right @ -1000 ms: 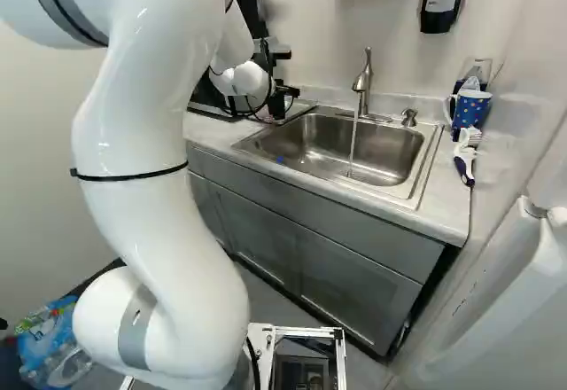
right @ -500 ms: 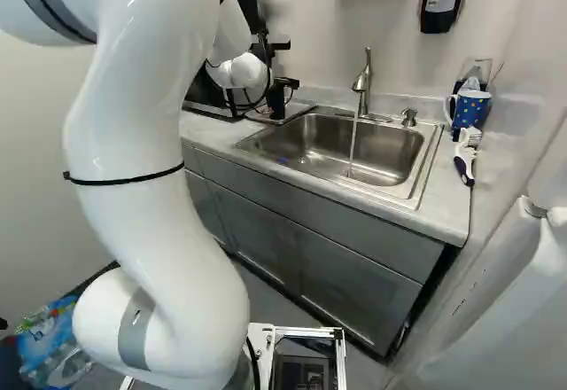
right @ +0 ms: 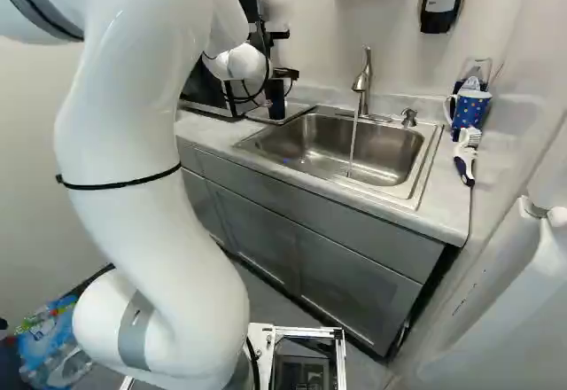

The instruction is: Rinse the cup and place it in the tray

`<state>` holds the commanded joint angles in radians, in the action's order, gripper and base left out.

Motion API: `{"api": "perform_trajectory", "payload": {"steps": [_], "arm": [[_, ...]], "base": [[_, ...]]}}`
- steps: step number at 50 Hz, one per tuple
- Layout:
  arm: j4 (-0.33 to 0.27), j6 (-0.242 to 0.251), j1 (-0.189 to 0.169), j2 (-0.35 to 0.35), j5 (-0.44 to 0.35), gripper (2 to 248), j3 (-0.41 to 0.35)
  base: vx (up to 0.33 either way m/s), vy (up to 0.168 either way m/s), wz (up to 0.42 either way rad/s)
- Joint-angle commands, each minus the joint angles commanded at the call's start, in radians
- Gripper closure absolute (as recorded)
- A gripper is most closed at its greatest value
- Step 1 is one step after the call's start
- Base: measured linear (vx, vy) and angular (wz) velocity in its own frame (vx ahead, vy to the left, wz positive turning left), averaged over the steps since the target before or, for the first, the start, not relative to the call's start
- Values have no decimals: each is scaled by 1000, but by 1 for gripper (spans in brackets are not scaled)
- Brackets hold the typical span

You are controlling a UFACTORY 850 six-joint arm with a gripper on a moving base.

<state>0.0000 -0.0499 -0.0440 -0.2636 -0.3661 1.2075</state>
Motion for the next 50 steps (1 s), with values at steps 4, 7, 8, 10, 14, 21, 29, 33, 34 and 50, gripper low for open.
{"api": "perform_trajectory", "payload": {"steps": [4,7,8,10,14,21,29,33,34,50], "arm": [[0,0,0,4,0,3,4],[0,0,-2,8,0,3,6],[0,0,-2,9,0,3,8],[0,0,-4,10,0,3,9],[0,0,-7,14,0,3,14],[0,0,-14,20,0,3,21],[0,0,-24,27,0,3,31],[0,0,-30,29,1,3,36],[0,0,-31,30,2,3,38],[-7,0,-63,46,45,3,53]], "base": [[0,0,0],[0,0,0],[0,0,0],[0,0,0],[0,0,0],[0,0,0],[0,0,0],[0,0,0],[0,0,0],[0,0,0]]}}
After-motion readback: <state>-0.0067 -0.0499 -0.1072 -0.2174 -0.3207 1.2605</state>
